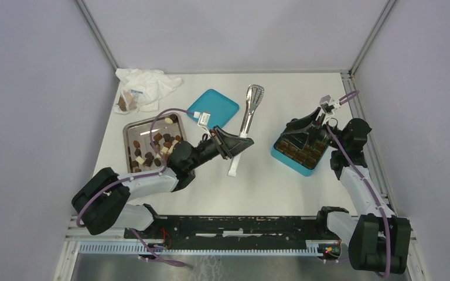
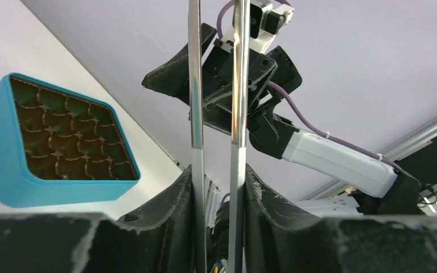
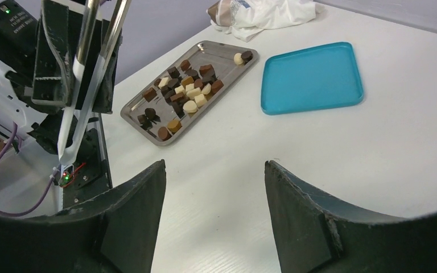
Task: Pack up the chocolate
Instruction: Pick up the fake chocolate from the plate.
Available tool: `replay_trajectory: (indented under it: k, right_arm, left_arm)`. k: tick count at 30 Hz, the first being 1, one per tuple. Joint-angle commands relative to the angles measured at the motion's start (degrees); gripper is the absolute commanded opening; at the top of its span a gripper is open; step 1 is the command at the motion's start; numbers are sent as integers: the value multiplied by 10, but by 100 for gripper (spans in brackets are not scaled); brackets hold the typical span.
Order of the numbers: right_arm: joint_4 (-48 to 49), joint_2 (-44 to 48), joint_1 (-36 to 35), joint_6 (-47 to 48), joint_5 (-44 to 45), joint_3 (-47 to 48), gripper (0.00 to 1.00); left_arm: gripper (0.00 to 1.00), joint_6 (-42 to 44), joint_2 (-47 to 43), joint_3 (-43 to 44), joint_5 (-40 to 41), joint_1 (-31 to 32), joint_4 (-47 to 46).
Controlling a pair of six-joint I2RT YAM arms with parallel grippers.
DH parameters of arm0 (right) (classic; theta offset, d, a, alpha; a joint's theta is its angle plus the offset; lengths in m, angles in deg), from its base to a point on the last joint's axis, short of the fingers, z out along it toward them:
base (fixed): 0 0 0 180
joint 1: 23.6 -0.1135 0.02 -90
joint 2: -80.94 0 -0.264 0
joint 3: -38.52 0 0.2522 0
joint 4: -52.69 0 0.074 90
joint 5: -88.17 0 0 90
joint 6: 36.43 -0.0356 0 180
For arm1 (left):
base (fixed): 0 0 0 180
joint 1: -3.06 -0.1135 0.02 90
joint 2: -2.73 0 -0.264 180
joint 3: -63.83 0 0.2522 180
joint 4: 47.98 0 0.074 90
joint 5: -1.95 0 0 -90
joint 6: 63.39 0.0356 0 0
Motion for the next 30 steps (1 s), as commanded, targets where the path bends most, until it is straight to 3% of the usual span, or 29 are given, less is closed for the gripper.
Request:
replay_trajectory:
  k: [1,5,11,16,22,30]
  right_arm:
    - [4,6,5,34,-17,-10,69]
    - [3,5,8,38,-23,-12,69]
    - [-13,7,9,52,-26,-13,70]
    - [-33,6,9,68,-27,-8,69]
    - [-84,0,9,105,-23,4,69]
    - [-106,-6,8,123,-22,7,69]
  left_arm:
    - [42,81,-56,47,1,-2,139]
    - [50,82,-70,58,10,-3,206]
    - [48,50,-72,60,6,-13,235]
    - [44,63,-98,84,5,-28,331]
    - [42,126,-155,129,19,-69,539]
    - [40,240,-179,226,8,-171,852]
